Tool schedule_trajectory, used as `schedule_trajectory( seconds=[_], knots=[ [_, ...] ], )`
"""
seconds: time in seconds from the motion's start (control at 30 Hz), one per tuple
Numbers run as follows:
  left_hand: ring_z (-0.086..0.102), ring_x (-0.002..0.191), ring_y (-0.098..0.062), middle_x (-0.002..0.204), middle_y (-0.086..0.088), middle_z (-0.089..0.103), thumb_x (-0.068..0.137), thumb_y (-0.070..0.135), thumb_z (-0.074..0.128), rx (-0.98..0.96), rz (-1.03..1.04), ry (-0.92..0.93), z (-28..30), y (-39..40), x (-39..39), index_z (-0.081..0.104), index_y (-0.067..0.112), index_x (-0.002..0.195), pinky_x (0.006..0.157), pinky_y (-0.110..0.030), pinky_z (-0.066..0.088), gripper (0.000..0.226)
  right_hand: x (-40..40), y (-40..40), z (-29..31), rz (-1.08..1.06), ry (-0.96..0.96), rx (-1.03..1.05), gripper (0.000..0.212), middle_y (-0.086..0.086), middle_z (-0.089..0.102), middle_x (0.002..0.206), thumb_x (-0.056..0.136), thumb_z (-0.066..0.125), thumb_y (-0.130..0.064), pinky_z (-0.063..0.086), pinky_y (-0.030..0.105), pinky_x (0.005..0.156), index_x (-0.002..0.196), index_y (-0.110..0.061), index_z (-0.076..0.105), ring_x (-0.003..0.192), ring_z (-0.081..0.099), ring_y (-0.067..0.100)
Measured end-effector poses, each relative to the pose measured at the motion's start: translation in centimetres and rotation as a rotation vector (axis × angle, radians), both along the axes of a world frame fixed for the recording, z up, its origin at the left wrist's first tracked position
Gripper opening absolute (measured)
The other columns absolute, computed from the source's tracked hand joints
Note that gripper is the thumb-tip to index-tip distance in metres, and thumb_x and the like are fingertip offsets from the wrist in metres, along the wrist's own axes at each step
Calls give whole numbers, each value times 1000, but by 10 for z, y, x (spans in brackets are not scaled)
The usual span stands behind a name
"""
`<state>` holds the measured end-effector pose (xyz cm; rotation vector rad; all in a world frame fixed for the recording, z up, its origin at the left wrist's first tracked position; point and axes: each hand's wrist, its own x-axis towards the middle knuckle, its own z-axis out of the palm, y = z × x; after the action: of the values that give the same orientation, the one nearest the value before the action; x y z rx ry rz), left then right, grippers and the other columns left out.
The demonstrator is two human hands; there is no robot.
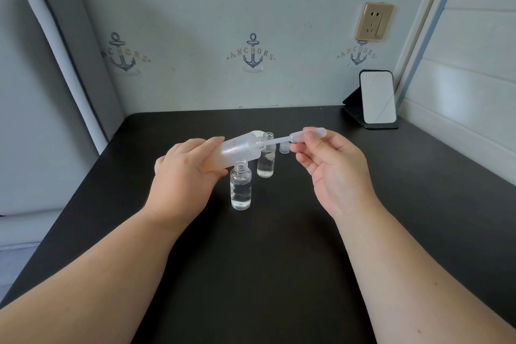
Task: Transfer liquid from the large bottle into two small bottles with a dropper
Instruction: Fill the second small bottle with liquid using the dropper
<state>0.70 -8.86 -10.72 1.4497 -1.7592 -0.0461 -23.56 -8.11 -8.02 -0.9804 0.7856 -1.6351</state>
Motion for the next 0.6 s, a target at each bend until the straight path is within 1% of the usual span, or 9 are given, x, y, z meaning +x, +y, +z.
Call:
schedule_trajectory(
  seconds=[0.1, 0.27, 0.37, 0.4, 0.47, 0.53, 0.6],
  knots=[
    [51, 115, -20, 121, 14, 62, 85, 25, 80, 15, 9, 13, 1, -1, 0, 60, 38, 132, 99, -57, 43, 52, -5, 0, 3, -12, -38, -2, 11, 11, 77, 93, 90, 70, -12, 57, 25, 74, 85, -14, 80, 83, 74, 23],
    [52, 114, -21, 120, 13, 62, 86, 25, 78, 39, 12, 26, 2, -1, 2, 60, 36, 134, 100, -55, 42, 52, -18, 0, 7, -51, -99, -12, 22, 5, 76, 88, 96, 66, -12, 57, 24, 73, 79, -18, 81, 83, 73, 18],
    [54, 113, -21, 118, 13, 62, 86, 24, 78, 47, 18, 67, 3, 0, 4, 61, 36, 133, 100, -53, 44, 52, -26, -1, 10, -90, -196, -6, 26, 5, 76, 87, 97, 65, -13, 56, 24, 73, 75, -18, 79, 82, 73, 17],
    [55, 112, -19, 116, 14, 62, 85, 24, 78, 45, 19, 81, 3, 0, 5, 60, 37, 132, 99, -50, 45, 51, -29, -1, 11, -110, -229, 0, 25, 5, 76, 87, 97, 64, -13, 56, 24, 74, 76, -17, 78, 81, 72, 17],
    [55, 106, -15, 110, 17, 61, 86, 25, 76, 43, 20, 96, 4, 0, 6, 60, 39, 130, 93, -39, 47, 49, -35, -1, 12, -141, -290, 12, 19, 3, 75, 87, 97, 65, -14, 56, 23, 74, 82, -13, 75, 80, 72, 16],
    [53, 99, -9, 104, 18, 60, 87, 27, 74, 49, 29, 115, 4, -1, 7, 60, 39, 129, 82, -26, 43, 46, -39, -2, 12, -153, -328, 13, 12, 1, 74, 87, 97, 65, -16, 55, 23, 74, 90, -9, 71, 79, 71, 14],
    [51, 92, -2, 98, 19, 58, 87, 29, 73, 58, 39, 150, 4, -1, 8, 60, 41, 124, 74, -17, 37, 41, -42, -2, 12, -150, -350, 8, 12, 0, 73, 87, 98, 64, -17, 54, 23, 73, 94, -6, 68, 77, 69, 13]
  ],
)
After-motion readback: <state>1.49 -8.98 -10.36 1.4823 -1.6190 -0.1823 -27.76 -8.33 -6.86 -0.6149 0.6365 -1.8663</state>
